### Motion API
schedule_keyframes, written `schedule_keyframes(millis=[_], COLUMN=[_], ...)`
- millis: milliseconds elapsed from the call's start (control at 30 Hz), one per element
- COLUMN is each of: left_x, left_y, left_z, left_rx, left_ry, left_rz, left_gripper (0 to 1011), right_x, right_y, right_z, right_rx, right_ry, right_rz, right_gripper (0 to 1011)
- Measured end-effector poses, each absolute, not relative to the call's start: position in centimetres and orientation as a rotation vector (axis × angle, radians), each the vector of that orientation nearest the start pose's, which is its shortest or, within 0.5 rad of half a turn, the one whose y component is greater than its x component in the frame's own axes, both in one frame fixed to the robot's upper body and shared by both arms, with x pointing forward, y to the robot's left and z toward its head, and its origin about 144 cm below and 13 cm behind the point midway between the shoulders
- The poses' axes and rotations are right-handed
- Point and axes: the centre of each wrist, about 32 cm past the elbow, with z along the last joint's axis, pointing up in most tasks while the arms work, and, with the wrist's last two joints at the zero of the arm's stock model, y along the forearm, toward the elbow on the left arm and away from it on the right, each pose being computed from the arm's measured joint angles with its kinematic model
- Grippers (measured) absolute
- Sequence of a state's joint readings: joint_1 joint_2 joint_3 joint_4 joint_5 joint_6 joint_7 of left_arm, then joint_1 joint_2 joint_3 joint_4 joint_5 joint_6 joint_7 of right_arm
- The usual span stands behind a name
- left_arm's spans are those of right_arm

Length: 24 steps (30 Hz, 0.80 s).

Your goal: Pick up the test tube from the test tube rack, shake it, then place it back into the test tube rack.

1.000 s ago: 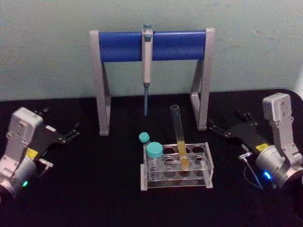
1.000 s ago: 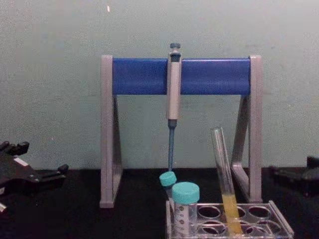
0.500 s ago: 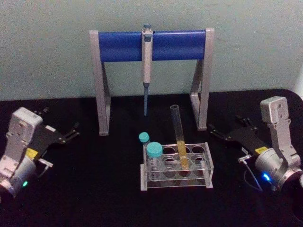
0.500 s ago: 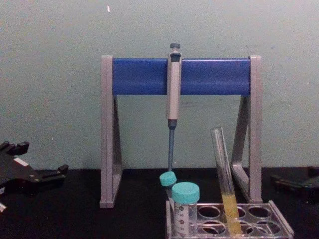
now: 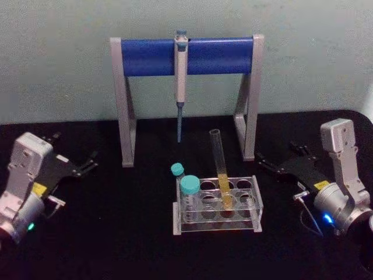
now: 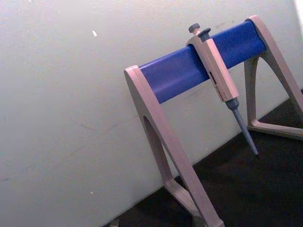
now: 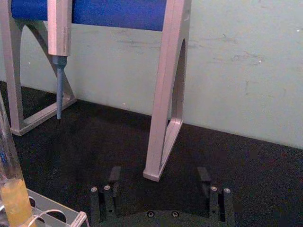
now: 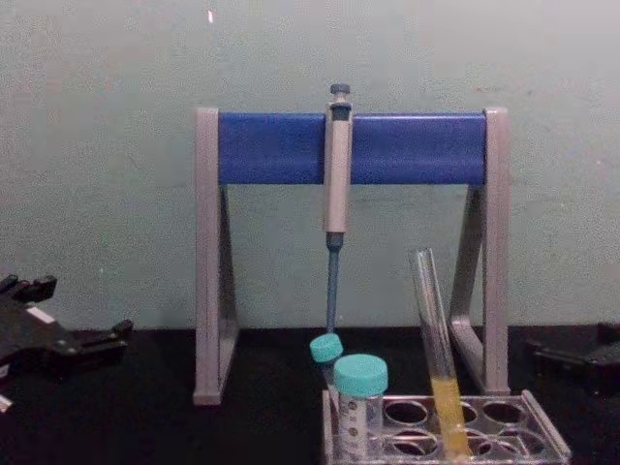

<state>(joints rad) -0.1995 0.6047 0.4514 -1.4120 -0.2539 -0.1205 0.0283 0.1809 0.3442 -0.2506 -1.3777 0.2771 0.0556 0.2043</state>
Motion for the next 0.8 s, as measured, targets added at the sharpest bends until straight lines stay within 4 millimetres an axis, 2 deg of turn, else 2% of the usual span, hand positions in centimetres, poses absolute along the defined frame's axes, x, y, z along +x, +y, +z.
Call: schedule_keyframes(millis=[800], left_x=[48.86], left_y=[30.96], left_z=[113.98], left_rx=[0.304], left_ry=[-0.285], left_rz=[1.248], left_gripper=[1001], right_x=[50.22], right_y=[-27.40], right_z=[113.71], right_rx=[-0.181], right_ry=[0.034], right_rz=[-1.195], right_gripper=[1000])
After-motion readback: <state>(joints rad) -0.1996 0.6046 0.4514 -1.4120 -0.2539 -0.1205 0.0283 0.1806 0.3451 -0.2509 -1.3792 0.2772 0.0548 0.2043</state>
